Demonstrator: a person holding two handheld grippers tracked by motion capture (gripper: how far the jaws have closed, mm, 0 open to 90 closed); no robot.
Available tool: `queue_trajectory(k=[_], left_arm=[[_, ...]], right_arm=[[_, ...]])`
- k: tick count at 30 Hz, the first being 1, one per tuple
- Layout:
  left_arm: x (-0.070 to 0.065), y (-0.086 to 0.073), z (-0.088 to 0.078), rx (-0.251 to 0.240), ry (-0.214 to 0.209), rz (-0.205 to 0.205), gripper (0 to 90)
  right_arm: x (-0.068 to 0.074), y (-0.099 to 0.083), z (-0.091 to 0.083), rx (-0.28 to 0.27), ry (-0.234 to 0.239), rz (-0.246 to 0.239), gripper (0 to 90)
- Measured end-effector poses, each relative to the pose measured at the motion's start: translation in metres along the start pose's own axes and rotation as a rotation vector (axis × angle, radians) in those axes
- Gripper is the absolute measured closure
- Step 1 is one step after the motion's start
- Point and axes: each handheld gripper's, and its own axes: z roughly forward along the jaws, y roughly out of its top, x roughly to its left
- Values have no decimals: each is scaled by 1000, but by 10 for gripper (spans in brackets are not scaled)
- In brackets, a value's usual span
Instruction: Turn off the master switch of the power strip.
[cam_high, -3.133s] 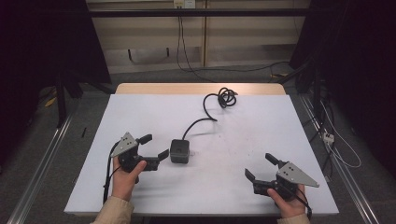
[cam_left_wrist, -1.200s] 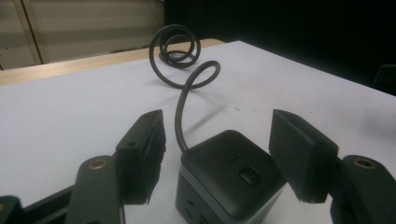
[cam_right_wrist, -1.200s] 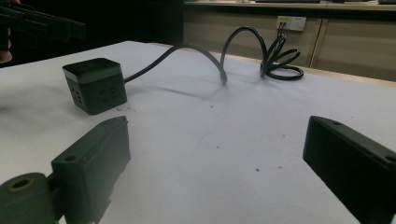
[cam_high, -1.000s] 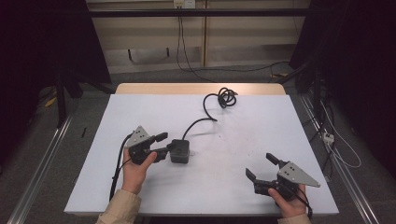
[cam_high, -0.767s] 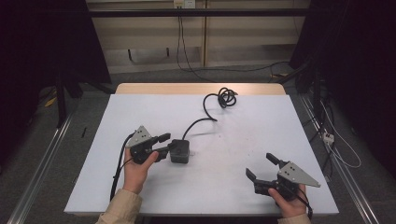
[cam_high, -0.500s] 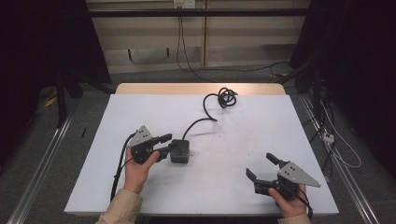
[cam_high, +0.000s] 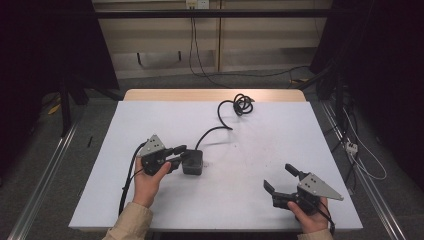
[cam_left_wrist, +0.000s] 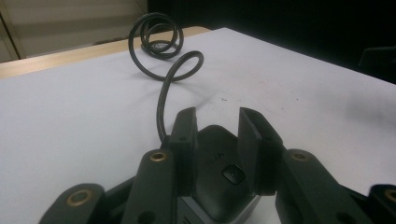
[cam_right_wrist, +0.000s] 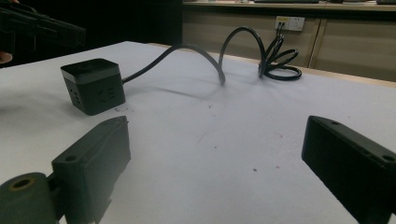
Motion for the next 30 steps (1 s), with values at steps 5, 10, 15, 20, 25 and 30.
queue_trajectory(k=[5,10,15,20,25,30], left_arm=[[-1,0,1,7,-9,0,716],[-1,0,1,11,-15,4,743],[-1,0,1,15,-26,4,761],[-1,0,1,29,-33,5,782],[-2,-1,2,33,-38,-2,807],[-2,0,2,44,-42,0,831]], right_arm=[[0,0,0,-1,0,0,72],[0,0,0,-3,0,0,73],[0,0,0,-3,0,0,73],[0,0,0,-4,0,0,73],[0,0,0,-3,0,0,73],[0,0,0,-2,0,-1,74]])
